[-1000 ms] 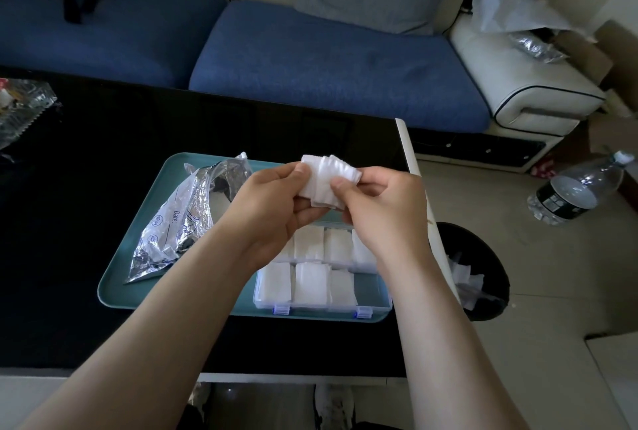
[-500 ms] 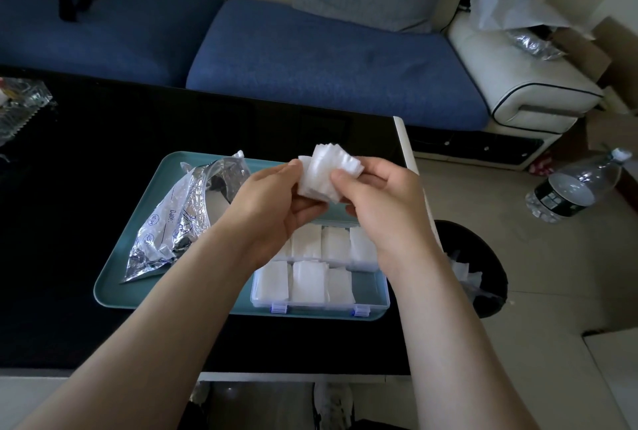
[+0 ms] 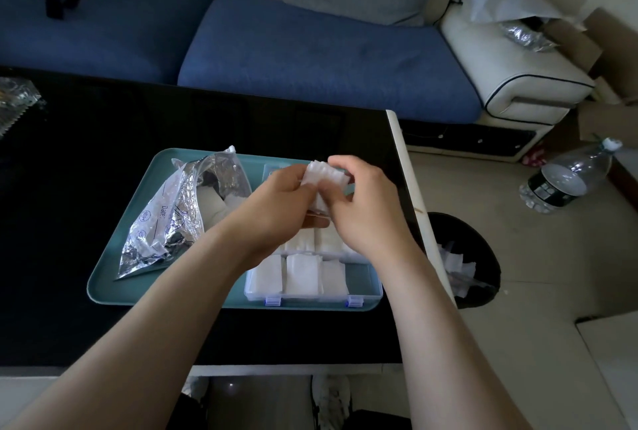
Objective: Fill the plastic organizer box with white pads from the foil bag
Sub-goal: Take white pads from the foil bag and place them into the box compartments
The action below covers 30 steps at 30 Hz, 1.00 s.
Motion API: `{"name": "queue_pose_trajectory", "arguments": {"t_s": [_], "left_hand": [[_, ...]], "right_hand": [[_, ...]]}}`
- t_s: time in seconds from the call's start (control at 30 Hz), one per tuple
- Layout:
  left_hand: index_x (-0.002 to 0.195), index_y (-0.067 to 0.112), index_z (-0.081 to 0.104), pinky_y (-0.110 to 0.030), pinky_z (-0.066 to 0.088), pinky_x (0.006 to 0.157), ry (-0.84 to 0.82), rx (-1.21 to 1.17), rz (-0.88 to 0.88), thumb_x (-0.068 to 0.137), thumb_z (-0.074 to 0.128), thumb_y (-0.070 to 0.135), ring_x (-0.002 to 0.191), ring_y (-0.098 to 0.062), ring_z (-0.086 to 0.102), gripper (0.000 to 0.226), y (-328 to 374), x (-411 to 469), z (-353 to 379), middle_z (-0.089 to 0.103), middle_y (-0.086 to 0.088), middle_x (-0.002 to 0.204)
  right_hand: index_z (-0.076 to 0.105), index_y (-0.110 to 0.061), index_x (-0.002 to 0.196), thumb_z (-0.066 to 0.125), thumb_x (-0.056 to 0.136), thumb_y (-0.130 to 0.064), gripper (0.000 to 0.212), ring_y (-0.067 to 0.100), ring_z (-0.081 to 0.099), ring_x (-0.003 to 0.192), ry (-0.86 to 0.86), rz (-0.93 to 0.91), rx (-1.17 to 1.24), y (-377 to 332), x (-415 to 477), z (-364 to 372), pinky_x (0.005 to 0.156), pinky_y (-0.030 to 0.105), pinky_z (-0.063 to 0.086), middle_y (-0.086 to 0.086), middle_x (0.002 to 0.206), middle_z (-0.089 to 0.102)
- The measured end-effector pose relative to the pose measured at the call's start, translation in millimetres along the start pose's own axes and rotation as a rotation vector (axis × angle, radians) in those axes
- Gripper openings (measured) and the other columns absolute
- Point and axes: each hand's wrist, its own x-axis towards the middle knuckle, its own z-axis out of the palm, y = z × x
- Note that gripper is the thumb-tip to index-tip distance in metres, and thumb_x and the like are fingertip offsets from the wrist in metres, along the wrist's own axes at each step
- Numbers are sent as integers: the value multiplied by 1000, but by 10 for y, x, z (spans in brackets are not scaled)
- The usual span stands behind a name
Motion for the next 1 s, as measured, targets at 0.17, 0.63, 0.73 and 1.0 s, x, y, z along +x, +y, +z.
{"name": "queue_pose_trajectory", "arguments": {"t_s": [0.17, 0.63, 0.73, 1.0], "left_hand": [[131, 21, 41, -42, 63, 90, 65, 238, 10, 109, 51, 21, 103, -21, 71, 24, -48, 5, 47, 69, -6, 120], [109, 41, 70, -38, 58, 87, -215, 1247, 44, 65, 96, 50, 93, -13, 67, 52, -270, -119, 15, 63, 19, 93], [105, 39, 70, -40, 60, 86, -204, 1240, 32, 61, 98, 51, 93, -14, 68, 53, -298, -102, 0, 64, 18, 95], [100, 35, 72, -37, 61, 83, -213, 1216, 39, 60, 100, 49, 90, -14, 67, 51, -329, -71, 1, 63, 18, 87]], "right_hand": [[78, -19, 104, 67, 97, -10, 16, -1, 65, 74, 16, 140, 140, 33, -20, -107, 54, 4, 42, -6, 89, 73], [70, -21, 119, 70, 94, -6, 29, 15, 61, 95, -311, 405, -190, 383, -288, -131, 61, 18, 44, -1, 113, 61], [65, -16, 116, 73, 95, -8, 24, 9, 53, 81, -322, 412, -239, 435, -352, -42, 58, 18, 39, -7, 95, 52], [63, -17, 118, 82, 89, -14, 35, 24, 69, 96, -281, 417, -271, 459, -399, 156, 73, 29, 54, 4, 117, 59]]}}
